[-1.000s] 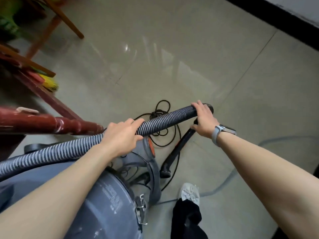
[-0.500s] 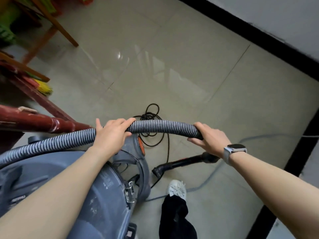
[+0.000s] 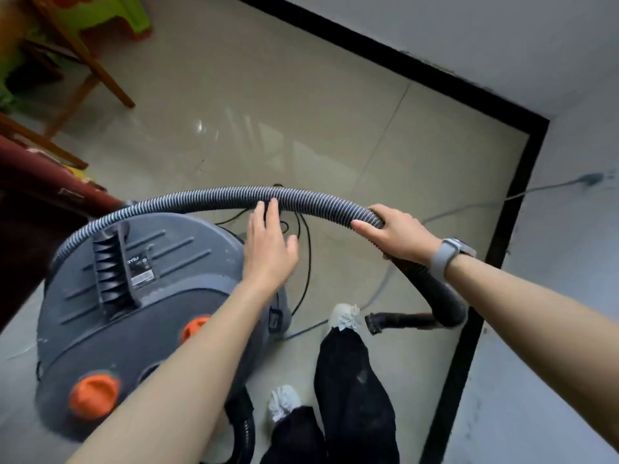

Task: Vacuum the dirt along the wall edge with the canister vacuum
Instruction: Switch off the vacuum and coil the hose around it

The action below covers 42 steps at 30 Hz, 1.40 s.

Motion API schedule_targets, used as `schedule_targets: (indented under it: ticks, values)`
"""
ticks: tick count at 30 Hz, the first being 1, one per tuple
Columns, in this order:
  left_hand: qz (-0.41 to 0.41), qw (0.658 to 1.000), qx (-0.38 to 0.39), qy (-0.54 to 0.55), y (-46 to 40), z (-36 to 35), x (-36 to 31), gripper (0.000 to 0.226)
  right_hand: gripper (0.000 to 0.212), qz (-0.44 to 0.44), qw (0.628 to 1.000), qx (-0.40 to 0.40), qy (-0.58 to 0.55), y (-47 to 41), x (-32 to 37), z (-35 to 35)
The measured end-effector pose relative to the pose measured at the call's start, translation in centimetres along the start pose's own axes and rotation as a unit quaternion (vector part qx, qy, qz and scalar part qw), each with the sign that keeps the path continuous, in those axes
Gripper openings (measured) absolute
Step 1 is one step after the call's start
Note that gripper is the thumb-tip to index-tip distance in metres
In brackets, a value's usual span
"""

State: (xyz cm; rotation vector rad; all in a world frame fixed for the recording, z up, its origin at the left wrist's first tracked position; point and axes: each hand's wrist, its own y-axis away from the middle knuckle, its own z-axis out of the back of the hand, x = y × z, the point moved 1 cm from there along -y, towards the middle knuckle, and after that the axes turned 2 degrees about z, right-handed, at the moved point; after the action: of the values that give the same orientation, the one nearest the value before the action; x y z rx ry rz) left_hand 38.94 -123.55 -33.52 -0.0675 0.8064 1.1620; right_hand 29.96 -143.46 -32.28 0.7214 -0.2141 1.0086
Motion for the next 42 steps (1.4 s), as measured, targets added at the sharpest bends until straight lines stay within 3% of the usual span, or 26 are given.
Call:
schedule_targets:
  ticks: [2, 5, 7, 9, 11, 14, 18, 21, 28, 33, 37, 42]
  values:
    - [-0.014, 0.995, 0.038, 0.091, 5.4, -1.7, -0.9, 0.059, 0.035, -0.021, 0.995, 0.008, -0.097, 2.2, 1.3, 0.0]
    - [0.006, 0.973, 0.187, 0.137, 12.8, -5.0, -1.0, 0.051, 0.036, -0.074, 0.960, 0.037, -0.267, 5.6, 2.8, -0.5]
    - [0.041, 0.925, 0.304, 0.223, 17.1, -6.9, -0.9, 0.060, 0.039, -0.107, 0.932, 0.055, -0.342, 7.8, 3.9, -1.6]
    - [0.048, 0.886, 0.363, 0.285, 20.3, -8.5, -0.6, 0.063, 0.040, -0.132, 0.904, 0.065, -0.401, 9.5, 5.0, -3.1]
    - [0.055, 0.885, 0.339, 0.314, 22.6, -9.7, 0.1, 0.050, 0.040, -0.151, 0.877, 0.069, -0.451, 11.0, 5.9, -4.0]
    - [0.083, 0.913, 0.243, 0.316, 24.7, -9.4, 0.9, 0.033, 0.039, -0.146, 0.843, 0.089, -0.510, 13.2, 6.7, -4.3]
    - [0.048, 0.931, 0.259, 0.251, 27.9, -7.8, 2.1, 0.026, 0.032, -0.089, 0.846, 0.084, -0.518, 16.4, 7.8, -5.6]
    - [0.034, 0.937, 0.265, 0.225, 30.0, -6.3, 3.3, 0.030, 0.034, -0.096, 0.867, 0.011, -0.489, 17.8, 8.3, -7.2]
    - [-0.005, 0.950, 0.245, 0.196, 32.7, -1.0, 6.2, 0.043, 0.026, -0.171, 0.836, -0.113, -0.508, 20.2, 7.1, -10.2]
    - [-0.108, 0.970, 0.215, -0.028, 33.5, 1.9, 9.4, 0.050, 0.029, -0.173, 0.815, -0.149, -0.532, 22.5, 8.4, -13.6]
    - [-0.157, 0.952, 0.215, -0.147, 31.7, 2.5, 13.3, 0.059, 0.026, -0.171, 0.811, -0.182, -0.530, 23.2, 10.0, -15.6]
    - [-0.157, 0.945, 0.265, -0.107, 30.0, 0.9, 16.5, 0.059, 0.037, -0.179, 0.813, -0.235, -0.501, 23.2, 10.9, -17.2]
